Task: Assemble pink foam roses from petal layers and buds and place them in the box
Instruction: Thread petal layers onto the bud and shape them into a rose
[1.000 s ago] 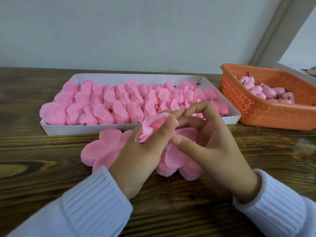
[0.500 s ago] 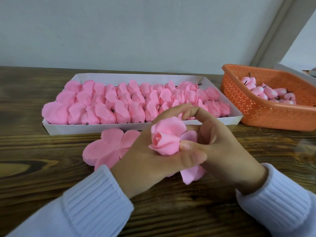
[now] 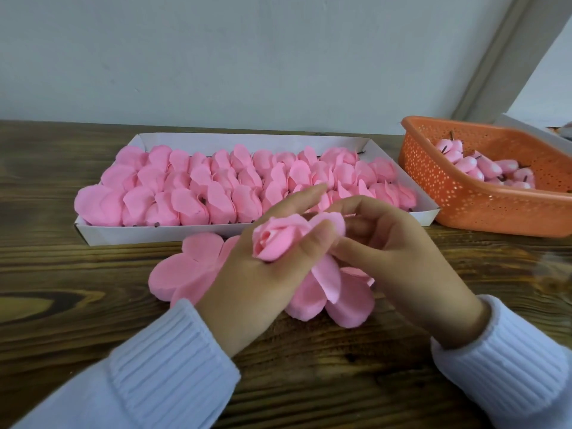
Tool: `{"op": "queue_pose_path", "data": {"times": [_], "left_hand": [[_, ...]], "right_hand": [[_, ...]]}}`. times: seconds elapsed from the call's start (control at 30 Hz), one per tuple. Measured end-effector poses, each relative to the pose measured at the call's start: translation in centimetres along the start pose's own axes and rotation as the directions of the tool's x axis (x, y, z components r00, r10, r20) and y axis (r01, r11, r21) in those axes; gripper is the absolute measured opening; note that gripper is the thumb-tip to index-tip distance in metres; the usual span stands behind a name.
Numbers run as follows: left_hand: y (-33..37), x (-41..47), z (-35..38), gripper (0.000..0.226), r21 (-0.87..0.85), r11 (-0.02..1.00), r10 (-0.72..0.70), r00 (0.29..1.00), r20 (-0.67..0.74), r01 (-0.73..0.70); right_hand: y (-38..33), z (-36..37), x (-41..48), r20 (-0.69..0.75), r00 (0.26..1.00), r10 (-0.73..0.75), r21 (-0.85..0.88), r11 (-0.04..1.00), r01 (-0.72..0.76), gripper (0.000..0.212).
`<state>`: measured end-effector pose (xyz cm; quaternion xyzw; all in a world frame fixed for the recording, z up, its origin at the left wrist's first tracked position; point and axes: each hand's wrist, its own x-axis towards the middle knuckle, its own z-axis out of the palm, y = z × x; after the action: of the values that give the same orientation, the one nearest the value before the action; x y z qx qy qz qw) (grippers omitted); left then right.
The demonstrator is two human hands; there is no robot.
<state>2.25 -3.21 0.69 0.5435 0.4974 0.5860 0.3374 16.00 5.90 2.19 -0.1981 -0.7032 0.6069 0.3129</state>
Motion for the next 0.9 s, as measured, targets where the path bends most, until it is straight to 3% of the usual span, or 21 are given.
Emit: {"op": "queue_pose_path", "data": {"times": [0.17, 0.3, 0.4, 0.47, 0.63, 0.9], "left_hand": [[-0.6, 0.0, 0.2, 0.060, -0.205, 0.975, -0.089, 0.996, -0.027, 0.082], [-0.9, -0.3, 0.6, 0.060, -0.101, 0.992, -0.087, 0.988, -0.131, 0.074], [-0.1, -0.2, 0.5, 0.049, -0.213, 0.975, -0.053, 0.998, 0.034, 0.059], [0.1, -0.2, 0.3, 0.046, -0.164, 0.986, -0.030, 0.997, 0.076, 0.042], [0.3, -0.5, 0.5, 0.010, 0.017, 0.999, 0.033, 0.988, 0.148, -0.036], [-0.4, -0.5, 0.5, 0.023, 0.038, 0.997, 0.068, 0.997, 0.029, -0.069]], "right_hand": [[0.3, 0.2, -0.4, -0.111, 0.958, -0.265, -0.299, 0.928, 0.222, 0.006], [0.2, 0.4, -0.8, -0.123, 0.875, -0.469, -0.462, 0.807, 0.368, 0.013], [0.1, 0.6, -1.0, -0.094, 0.834, -0.543, -0.514, 0.744, 0.427, 0.020], [0.1, 0.7, -1.1, -0.103, 0.816, -0.568, -0.530, 0.726, 0.438, 0.017], [0.0, 0.8, -1.3, -0.104, 0.809, -0.578, -0.529, 0.722, 0.447, 0.011], [-0.1, 0.7, -1.2, -0.003, 0.818, -0.576, -0.377, 0.758, 0.533, 0.011]]}}
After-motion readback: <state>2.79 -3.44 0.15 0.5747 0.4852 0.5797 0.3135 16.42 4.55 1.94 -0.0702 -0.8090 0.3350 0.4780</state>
